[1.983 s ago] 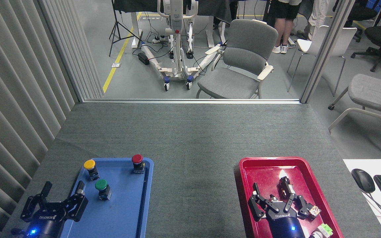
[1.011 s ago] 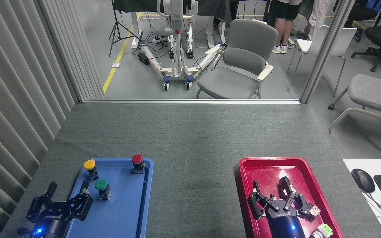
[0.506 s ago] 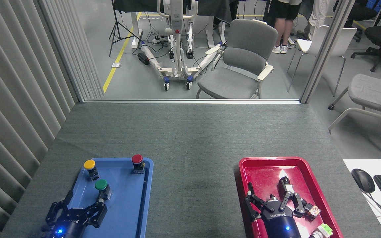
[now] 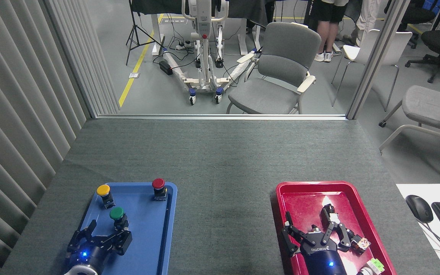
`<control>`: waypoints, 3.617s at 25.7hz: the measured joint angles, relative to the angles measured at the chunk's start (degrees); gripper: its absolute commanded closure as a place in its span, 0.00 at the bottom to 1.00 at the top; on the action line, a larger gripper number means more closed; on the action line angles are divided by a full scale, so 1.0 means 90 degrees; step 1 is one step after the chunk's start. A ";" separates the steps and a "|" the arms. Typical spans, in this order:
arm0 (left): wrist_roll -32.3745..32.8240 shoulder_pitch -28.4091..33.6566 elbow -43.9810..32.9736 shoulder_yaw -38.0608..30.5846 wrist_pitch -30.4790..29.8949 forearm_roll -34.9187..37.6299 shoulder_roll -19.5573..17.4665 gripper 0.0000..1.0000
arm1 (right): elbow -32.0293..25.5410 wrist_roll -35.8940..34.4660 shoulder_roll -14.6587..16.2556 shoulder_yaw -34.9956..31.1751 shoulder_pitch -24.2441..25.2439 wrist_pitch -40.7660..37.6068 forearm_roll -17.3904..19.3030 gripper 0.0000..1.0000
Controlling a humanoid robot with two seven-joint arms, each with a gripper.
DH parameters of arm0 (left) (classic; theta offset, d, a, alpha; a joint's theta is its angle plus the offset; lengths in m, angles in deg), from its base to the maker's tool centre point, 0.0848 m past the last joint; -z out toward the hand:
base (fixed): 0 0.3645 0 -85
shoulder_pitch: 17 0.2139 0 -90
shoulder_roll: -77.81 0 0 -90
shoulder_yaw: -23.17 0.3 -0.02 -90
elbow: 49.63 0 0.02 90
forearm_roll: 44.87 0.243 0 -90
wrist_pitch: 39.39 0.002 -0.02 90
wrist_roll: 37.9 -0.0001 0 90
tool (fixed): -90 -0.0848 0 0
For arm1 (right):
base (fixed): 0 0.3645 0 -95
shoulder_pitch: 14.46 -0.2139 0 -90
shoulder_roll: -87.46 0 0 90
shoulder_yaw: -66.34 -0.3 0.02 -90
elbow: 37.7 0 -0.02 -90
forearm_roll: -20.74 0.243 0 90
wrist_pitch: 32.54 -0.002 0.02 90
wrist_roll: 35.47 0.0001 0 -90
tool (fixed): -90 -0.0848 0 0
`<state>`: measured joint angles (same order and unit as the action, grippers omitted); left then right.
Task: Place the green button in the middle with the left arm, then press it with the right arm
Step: 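Close the left gripper around the green button and lift it, then carry the green button with the left gripper toward the table middle, then release the green button on the table and withdraw the left gripper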
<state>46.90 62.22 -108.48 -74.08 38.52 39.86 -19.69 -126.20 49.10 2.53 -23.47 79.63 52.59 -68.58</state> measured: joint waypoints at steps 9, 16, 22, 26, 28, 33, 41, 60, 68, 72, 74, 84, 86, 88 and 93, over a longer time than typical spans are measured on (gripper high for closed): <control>-0.0173 -0.0308 0.0565 0.0038 0.0021 0.0000 0.0005 0.08 | 0.0009 0.0010 0.0019 0.0005 0.0000 -0.0011 0.0000 0.00; -0.0312 -0.0379 0.0769 0.0154 0.0015 0.0004 0.0002 0.55 | 0.0060 0.0021 0.0007 0.0005 0.0002 -0.0011 -0.0007 0.00; -0.0334 -0.0396 0.0802 0.0372 0.0049 0.0009 0.0001 0.93 | 0.0083 0.0000 -0.0018 0.0002 0.0006 -0.0012 -0.0007 0.00; -0.0337 -0.0390 0.0788 0.0500 -0.0061 0.0039 -0.0049 1.00 | 0.0086 -0.0003 -0.0023 -0.0005 0.0011 -0.0007 -0.0007 0.00; -0.0338 -0.0357 0.0712 0.0591 -0.0231 0.0064 -0.0079 1.00 | 0.0086 -0.0019 -0.0024 -0.0016 0.0011 0.0000 0.0002 0.00; -0.0462 -0.0001 -0.0385 0.1070 -0.1122 0.0100 -0.0148 1.00 | 0.0087 0.0026 -0.0034 -0.0025 0.0001 0.0004 0.0011 0.00; -0.0736 0.0073 -0.1182 0.2405 -0.1677 0.0189 0.0225 1.00 | 0.0087 0.0144 -0.0029 -0.0008 0.0001 0.0010 0.0012 0.00; -0.0756 -0.1188 0.1389 0.3126 -0.1024 0.0319 0.1144 0.14 | 0.0171 0.0133 -0.0047 0.0005 0.0020 0.0002 0.0022 0.00; -0.1124 -0.1148 0.1463 0.3177 -0.0972 0.0296 0.1151 0.01 | 0.0193 0.0097 -0.0054 0.0065 -0.0015 -0.0009 0.0046 0.00; -0.1151 -0.0936 0.0919 0.3167 -0.0971 0.0236 0.1094 0.01 | 0.0208 0.0094 -0.0053 0.0250 -0.0037 0.0035 0.0049 0.01; -0.1143 -0.0699 0.0355 0.3140 -0.0982 0.0211 0.1007 0.01 | 0.0211 0.0093 -0.0060 0.0396 -0.0044 0.0082 0.0050 0.02; -0.0975 0.0919 -0.2483 0.1526 -0.0444 -0.0055 0.0372 0.01 | 0.0529 0.0110 -0.0186 0.1469 -0.0543 0.0229 0.0031 0.69; -0.0639 0.1029 -0.2631 0.1167 -0.0385 -0.0064 0.0303 0.01 | 0.0710 0.0122 -0.0208 0.1720 -0.0700 0.0236 0.0020 0.87; -0.0388 0.1066 -0.2699 0.0885 -0.0307 -0.0067 0.0266 0.01 | 0.0997 0.0126 -0.0250 0.1974 -0.0930 0.0259 0.0016 0.99; -0.0180 0.1087 -0.2740 0.0455 -0.0201 -0.0081 0.0195 0.01 | 0.1824 0.0066 -0.0445 0.2489 -0.1582 0.0308 0.0036 1.00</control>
<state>45.28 72.00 -133.14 -69.99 36.72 39.13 -17.94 -109.78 49.69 -1.48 -1.07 65.39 55.36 -68.25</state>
